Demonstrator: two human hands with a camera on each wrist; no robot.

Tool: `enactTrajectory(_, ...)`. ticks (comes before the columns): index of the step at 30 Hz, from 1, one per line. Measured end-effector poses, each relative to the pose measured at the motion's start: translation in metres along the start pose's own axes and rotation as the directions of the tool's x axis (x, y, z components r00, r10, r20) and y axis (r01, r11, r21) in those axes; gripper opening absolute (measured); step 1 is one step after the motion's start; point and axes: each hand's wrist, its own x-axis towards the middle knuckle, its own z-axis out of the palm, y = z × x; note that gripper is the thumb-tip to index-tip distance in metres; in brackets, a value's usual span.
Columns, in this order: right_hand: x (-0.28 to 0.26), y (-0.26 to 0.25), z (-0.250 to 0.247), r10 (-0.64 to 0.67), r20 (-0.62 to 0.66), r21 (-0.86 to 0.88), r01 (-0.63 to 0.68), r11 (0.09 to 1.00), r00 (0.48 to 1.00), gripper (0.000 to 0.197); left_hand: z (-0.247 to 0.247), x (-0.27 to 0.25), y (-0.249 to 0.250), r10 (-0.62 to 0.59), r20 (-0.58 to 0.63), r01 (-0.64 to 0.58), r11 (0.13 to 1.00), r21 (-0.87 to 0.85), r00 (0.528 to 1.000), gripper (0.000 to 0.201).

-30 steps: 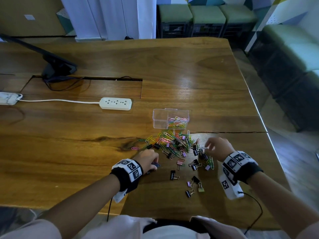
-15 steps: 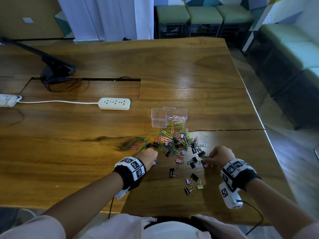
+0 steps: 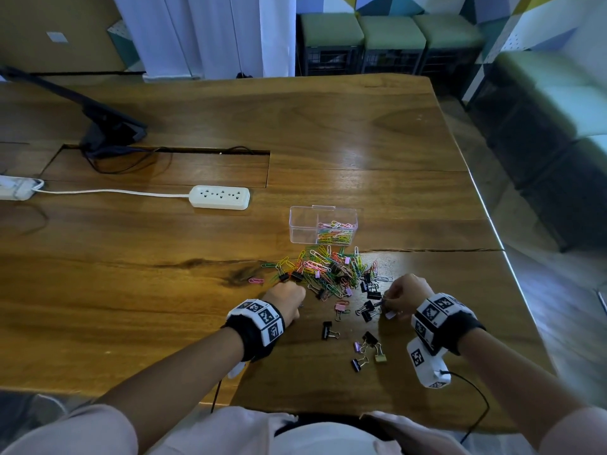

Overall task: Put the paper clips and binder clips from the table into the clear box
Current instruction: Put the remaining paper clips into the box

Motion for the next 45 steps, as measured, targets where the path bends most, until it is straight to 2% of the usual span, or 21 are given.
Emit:
enactTrajectory(3, 0.002, -0.001, -0.014, -0.03, 0.027, -0.01, 0.03, 0.999, 0.999, 0.001, -0.005, 0.003, -0.005, -0.041, 0.02, 0.043, 0.995, -0.092, 0.999, 0.02)
enactTrajectory(5, 0.005, -0.007, -0.024, -0.059, 0.015, -0.016, 0.06, 0.998, 0.998, 0.008, -0.005, 0.005, -0.009, -0.049, 0.03, 0.053, 0.983, -0.175, 0.998, 0.018)
enactTrajectory(9, 0.009, -0.036, -0.051, -0.128, -0.001, 0.025, 0.128, 0.991, 0.992, 0.005, -0.005, 0.004, -0.015, -0.011, 0.013, 0.014, 0.963, -0.27, 1.0, 0.011)
enactTrajectory(12, 0.015, -0.062, -0.066, -0.203, -0.091, 0.009, 0.205, 0.979, 0.975, 0.006, -0.006, 0.002, -0.018, 0.015, 0.02, -0.008, 0.951, -0.31, 1.0, 0.006)
enactTrajectory(15, 0.028, -0.084, -0.071, -0.282, -0.205, -0.048, 0.278, 0.959, 0.937, 0.009, -0.007, 0.003, -0.022, 0.015, 0.059, 0.007, 0.934, -0.357, 0.998, 0.012)
enactTrajectory(19, 0.043, -0.109, -0.069, -0.305, -0.241, -0.095, 0.291, 0.952, 0.921, 0.013, -0.009, 0.001, -0.026, 0.004, 0.053, 0.016, 0.924, -0.382, 0.999, 0.013)
enactTrajectory(25, 0.055, -0.124, -0.066, -0.273, -0.308, -0.11, 0.251, 0.962, 0.911, 0.011, -0.021, 0.002, -0.031, -0.033, -0.055, 0.006, 0.9, -0.435, 0.998, 0.011)
enactTrajectory(30, 0.057, -0.126, -0.062, -0.319, -0.317, -0.135, 0.291, 0.947, 0.893, 0.008, -0.05, 0.012, -0.025, -0.034, -0.158, -0.041, 0.891, -0.451, 0.987, 0.012)
enactTrajectory(34, 0.056, -0.123, -0.054, -0.423, -0.25, -0.188, 0.385, 0.904, 0.871, 0.026, -0.085, 0.026, -0.012, -0.063, -0.264, -0.063, 0.894, -0.444, 0.962, 0.016)
enactTrajectory(38, 0.052, -0.114, -0.049, -0.476, -0.315, -0.184, 0.439, 0.88, 0.821, 0.034, -0.116, 0.041, -0.001, -0.043, -0.381, -0.124, 0.907, -0.402, 0.923, 0.022)
enactTrajectory(42, 0.048, -0.104, -0.046, -0.514, -0.447, -0.206, 0.475, 0.855, 0.732, 0.031, -0.127, 0.059, 0.009, -0.071, -0.403, -0.112, 0.904, -0.413, 0.913, 0.014)
enactTrajectory(45, 0.046, -0.097, -0.041, -0.503, -0.481, -0.198, 0.47, 0.86, 0.719, 0.028, -0.127, 0.07, 0.017, -0.099, -0.412, -0.095, 0.9, -0.425, 0.906, 0.014)
